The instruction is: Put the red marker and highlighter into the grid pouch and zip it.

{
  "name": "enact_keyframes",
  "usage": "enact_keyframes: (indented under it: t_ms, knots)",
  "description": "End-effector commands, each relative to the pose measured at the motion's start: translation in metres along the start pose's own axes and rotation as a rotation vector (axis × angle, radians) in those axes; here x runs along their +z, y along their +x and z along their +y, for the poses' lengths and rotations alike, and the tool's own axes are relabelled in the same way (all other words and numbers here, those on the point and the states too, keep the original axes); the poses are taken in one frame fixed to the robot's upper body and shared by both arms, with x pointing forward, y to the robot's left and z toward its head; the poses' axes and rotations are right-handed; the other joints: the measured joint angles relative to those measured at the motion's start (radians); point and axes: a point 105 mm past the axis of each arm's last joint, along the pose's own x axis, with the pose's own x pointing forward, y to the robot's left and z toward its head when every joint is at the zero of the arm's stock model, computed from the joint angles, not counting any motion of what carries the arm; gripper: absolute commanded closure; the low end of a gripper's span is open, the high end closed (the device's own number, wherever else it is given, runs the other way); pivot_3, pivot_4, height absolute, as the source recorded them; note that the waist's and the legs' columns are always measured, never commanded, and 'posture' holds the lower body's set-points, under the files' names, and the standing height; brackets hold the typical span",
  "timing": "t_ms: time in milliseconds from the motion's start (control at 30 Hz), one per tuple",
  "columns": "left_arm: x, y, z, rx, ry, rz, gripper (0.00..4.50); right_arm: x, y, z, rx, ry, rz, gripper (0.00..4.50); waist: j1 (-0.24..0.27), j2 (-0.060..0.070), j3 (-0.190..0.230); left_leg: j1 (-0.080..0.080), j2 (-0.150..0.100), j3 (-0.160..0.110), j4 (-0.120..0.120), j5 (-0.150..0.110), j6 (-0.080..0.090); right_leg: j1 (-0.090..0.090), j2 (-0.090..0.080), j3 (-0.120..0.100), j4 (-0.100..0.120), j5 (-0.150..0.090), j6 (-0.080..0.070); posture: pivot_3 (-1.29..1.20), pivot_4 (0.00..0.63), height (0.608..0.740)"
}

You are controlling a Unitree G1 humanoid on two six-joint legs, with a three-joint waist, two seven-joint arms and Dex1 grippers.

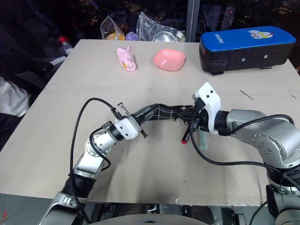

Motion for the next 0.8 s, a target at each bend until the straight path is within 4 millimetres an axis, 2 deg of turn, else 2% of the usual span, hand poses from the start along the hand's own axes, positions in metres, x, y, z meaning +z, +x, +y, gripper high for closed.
enact_keyframes:
  t_ms: [33, 300, 500, 800]
  knots:
    - [0.012, 0.004, -0.005, -0.028, 0.029, -0.053, 4.50, 0.015, 0.002, 0.008, 0.032, -0.039, -0.055, 4.47, 0.000, 0.000, 0.000, 0.000, 0.000, 0.000, 0.000, 0.000, 0.000, 0.000, 0.000, 0.000, 0.000, 0.000, 0.000, 0.00, 0.150, 0.740]
    - [0.010, 0.006, -0.007, -0.026, 0.033, -0.052, 4.50, 0.021, 0.020, 0.026, 0.109, -0.052, -0.073, 4.47, -0.001, 0.000, 0.000, 0.000, 0.000, 0.000, 0.000, 0.000, 0.000, 0.000, 0.000, 0.000, 0.000, 0.000, 0.000, 0.00, 0.150, 0.740]
    - [0.006, 0.001, 0.006, 0.047, 0.076, -0.021, 4.50, 0.019, 0.019, 0.028, 0.120, -0.050, -0.061, 4.47, 0.000, -0.001, 0.001, -0.001, 0.000, 0.000, 0.000, 0.000, 0.000, 0.000, -0.001, -0.001, 0.000, 0.000, 0.000, 0.00, 0.150, 0.740]
    - [0.003, 0.001, 0.013, 0.090, 0.128, 0.001, 4.50, 0.022, 0.020, 0.029, 0.132, -0.054, -0.065, 4.47, 0.000, -0.001, 0.001, -0.001, 0.000, 0.000, 0.000, 0.000, 0.000, 0.000, -0.001, -0.001, 0.000, 0.000, 0.000, 0.00, 0.150, 0.740]
